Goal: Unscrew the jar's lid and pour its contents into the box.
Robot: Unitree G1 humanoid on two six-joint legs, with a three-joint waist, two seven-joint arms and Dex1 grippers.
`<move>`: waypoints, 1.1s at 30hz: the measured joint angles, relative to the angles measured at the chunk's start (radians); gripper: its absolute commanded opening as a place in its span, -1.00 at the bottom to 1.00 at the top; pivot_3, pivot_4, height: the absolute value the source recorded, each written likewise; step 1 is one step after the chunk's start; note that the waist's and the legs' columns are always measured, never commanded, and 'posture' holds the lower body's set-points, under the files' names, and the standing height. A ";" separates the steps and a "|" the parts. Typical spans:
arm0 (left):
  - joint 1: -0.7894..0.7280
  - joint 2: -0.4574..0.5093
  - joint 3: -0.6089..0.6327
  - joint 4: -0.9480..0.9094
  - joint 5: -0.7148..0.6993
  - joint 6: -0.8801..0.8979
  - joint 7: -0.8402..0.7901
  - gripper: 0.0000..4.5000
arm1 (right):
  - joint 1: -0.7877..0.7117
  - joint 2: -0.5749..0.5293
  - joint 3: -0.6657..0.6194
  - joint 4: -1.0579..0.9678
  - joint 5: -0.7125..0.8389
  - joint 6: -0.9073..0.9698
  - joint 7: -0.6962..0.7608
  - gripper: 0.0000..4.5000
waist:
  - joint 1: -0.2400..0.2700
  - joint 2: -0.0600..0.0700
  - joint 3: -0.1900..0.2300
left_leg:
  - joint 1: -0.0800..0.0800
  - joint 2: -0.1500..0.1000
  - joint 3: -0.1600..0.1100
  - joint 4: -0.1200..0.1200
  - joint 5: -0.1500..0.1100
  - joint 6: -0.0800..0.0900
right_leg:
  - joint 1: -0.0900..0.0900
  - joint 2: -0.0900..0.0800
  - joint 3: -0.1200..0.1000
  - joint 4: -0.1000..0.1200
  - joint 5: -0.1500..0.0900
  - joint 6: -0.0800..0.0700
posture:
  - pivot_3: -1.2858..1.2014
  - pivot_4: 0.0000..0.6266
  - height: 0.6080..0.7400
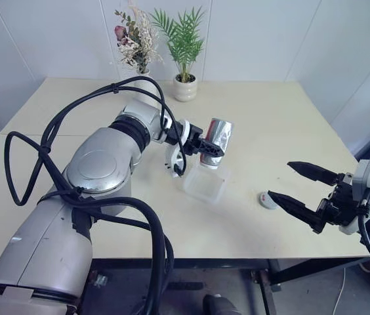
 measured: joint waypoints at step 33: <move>-0.035 0.011 0.186 0.007 -0.212 -0.178 -0.157 0.01 | -0.116 -0.040 0.063 0.070 -0.021 0.030 0.034 0.99 | 0.037 0.000 0.000 | 0.000 0.000 0.002 0.004 0.000 0.000 | -0.001 0.000 0.001 0.004 0.000 0.000 | 0.03 -0.52 1.00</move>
